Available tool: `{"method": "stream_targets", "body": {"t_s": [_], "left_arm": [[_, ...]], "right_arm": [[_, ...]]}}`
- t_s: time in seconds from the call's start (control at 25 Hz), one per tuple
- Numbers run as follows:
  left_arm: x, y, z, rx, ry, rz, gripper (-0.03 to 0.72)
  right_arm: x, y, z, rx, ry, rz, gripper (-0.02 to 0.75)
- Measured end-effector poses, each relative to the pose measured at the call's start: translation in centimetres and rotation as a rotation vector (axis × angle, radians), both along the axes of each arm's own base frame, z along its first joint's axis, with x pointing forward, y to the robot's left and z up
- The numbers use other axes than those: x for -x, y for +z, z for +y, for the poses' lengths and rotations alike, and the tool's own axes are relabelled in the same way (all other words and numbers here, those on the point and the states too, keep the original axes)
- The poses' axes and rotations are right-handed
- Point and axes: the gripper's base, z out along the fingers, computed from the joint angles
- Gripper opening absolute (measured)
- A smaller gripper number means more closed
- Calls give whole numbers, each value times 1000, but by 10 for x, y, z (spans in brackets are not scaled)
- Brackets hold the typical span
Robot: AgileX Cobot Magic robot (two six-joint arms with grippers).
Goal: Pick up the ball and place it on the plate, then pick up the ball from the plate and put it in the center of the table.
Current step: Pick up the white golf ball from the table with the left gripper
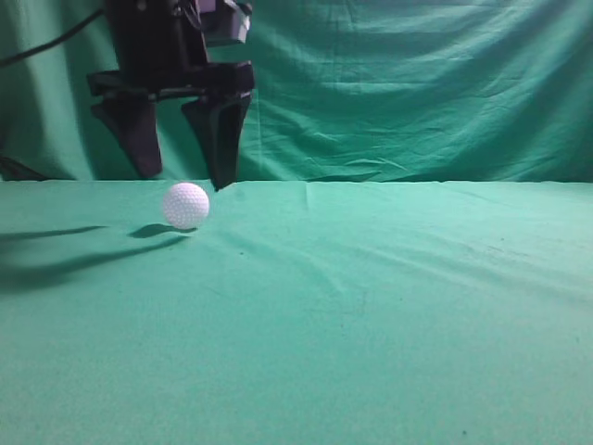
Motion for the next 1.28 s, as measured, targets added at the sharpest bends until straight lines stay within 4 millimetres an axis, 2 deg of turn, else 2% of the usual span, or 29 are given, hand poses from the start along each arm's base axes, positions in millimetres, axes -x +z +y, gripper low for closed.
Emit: {"method": "stream_targets", "body": {"t_s": [0.08,0.24,0.28,0.56,0.72,0.76,0.92,1.08,1.2,1.28], "left_arm": [[-2,-7,-1,-5,0,10,565],[-4,-19,-2,-15,0,28,573],[-5,-22,-3,-17,0,32,532],[-10,-31,-5,-4,0,11,547],[-10,-34,-5,-7,0,17,326],[-10,-34,-5,-7,0,17,298],[-11,-32,-6,-12,-3,20,304],[-13,-12,-7,-22,-5,37,304],[-7,22,-4,-12,-5,9,304],[3,52,3,-1,-6,-23,304]], "right_arm": [[0,0,0,0,0,0,49],[0,0,0,0,0,0,49],[0,0,0,0,0,0,49],[0,0,0,0,0,0,49],[0,0,0,0,0,0,49],[0,0,0,0,0,0,49],[0,0,0,0,0,0,49],[0,0,0,0,0,0,49],[0,0,0,0,0,0,49],[0,0,0,0,0,0,49]]}}
